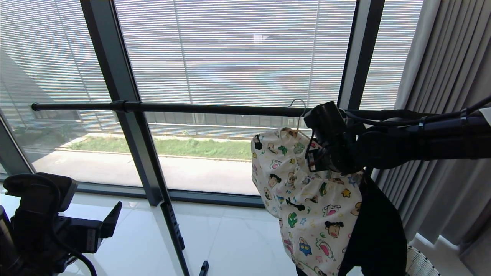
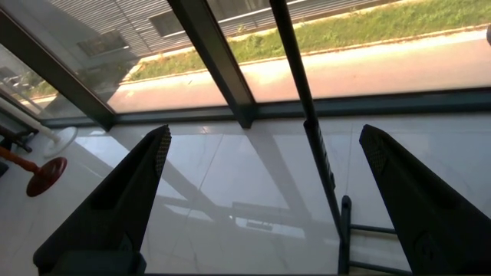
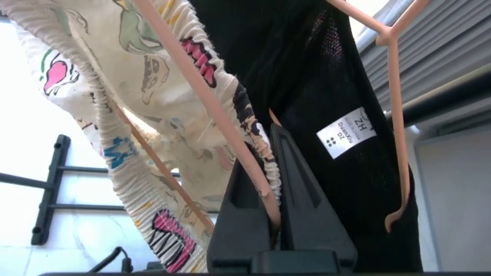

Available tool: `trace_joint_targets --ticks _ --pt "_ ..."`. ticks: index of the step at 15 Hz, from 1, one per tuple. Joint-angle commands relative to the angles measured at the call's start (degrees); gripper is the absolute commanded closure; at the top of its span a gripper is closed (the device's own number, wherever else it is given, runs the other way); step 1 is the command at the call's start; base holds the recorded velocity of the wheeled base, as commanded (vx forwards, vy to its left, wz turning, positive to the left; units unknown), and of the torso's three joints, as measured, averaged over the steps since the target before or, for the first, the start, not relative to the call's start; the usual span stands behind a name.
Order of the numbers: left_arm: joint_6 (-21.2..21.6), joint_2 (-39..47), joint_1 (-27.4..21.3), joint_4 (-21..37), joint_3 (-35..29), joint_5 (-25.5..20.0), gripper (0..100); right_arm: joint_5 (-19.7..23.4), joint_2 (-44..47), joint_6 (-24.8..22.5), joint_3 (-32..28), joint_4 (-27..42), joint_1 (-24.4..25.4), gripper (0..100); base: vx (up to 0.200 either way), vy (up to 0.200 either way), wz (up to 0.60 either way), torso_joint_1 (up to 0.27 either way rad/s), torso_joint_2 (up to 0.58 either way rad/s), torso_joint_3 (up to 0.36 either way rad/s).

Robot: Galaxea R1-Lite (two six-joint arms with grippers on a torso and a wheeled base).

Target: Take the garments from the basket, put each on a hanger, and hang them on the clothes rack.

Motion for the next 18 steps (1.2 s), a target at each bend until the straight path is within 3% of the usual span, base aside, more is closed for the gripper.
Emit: trace_joint_targets --ticks 1,10,11,15,18 --pt "-0.05 -0.19 -0.01 0.02 -0.02 0.01 0 -0.01 0.07 0.08 0.11 0.02 0.12 100 0.000 0.000 0.00 0.000 0.00 0.000" --pt "0.04 -1.24 0.07 0.02 0.16 0.01 0 -0.01 -0.20 0.16 0.11 0.54 0.65 100 0.000 0.000 0.00 0.000 0.00 0.000" --pt "0.04 -1.24 0.07 0.02 0.16 0.01 0 -0.01 -0.29 0.60 0.11 0.54 0.82 0 0.000 0.000 0.00 0.000 0.00 0.000" --pt "0.04 -1.33 0.07 0.02 0.51 0.01 0 0.08 -6.44 7.28 2.31 3.71 2.58 0 0.000 0.000 0.00 0.000 0.00 0.000" --pt "0.04 -1.77 0.16 0.02 0.95 0.01 0 0.35 -14.08 8.07 8.28 5.11 2.67 0 0.000 0.000 0.00 0.000 0.00 0.000"
